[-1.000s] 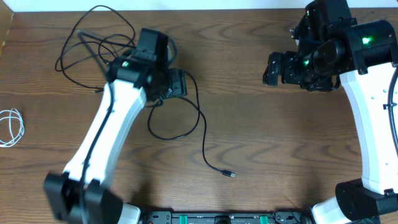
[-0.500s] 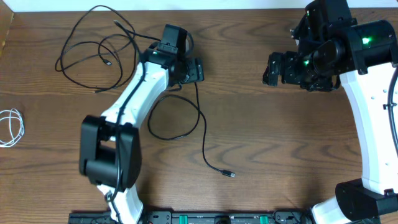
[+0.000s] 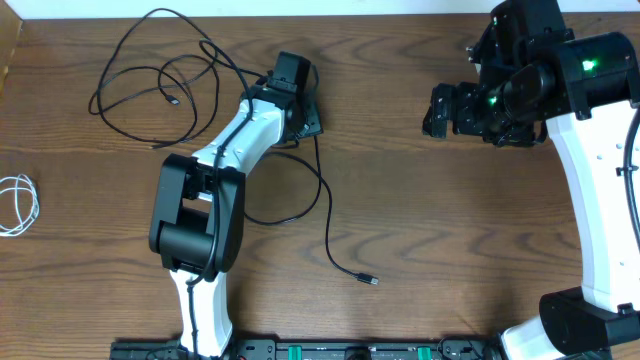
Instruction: Untangle cables
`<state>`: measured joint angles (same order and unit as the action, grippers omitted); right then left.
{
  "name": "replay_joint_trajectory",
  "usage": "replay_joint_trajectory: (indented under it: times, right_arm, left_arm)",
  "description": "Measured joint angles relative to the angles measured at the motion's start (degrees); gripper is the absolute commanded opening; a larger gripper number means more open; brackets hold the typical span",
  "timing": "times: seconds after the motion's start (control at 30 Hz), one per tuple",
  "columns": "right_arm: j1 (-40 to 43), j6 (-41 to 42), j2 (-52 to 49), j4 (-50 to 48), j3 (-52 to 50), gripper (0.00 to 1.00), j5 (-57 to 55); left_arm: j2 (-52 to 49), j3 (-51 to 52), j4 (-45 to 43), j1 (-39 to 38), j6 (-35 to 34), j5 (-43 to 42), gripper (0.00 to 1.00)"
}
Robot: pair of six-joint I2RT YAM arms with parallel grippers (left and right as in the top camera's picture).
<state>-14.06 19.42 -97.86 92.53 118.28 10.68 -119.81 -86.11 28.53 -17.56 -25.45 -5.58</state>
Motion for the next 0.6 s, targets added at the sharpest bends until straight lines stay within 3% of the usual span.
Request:
replay_joint_trajectory:
  times: [0.43,0.53,0.6]
  right_arm:
    - [0.0,0.0,0.0,0.0,0.0,0.99,0.0]
    - [0.0,0.0,0.0,0.0,0.0,0.99,0.0]
    - [0.0,0.0,0.0,0.0,0.0,0.99,0.0]
  left_arm:
    - [-2.0,0.0,-0.5,-4.7,-0.2,6.0,0.6]
    - [-3.4,0.0,-0.9,-5.0,-0.2,6.5,0.53]
    - [-3.4,0.0,-0.8,-5.0,-0.2,7.1,0.39]
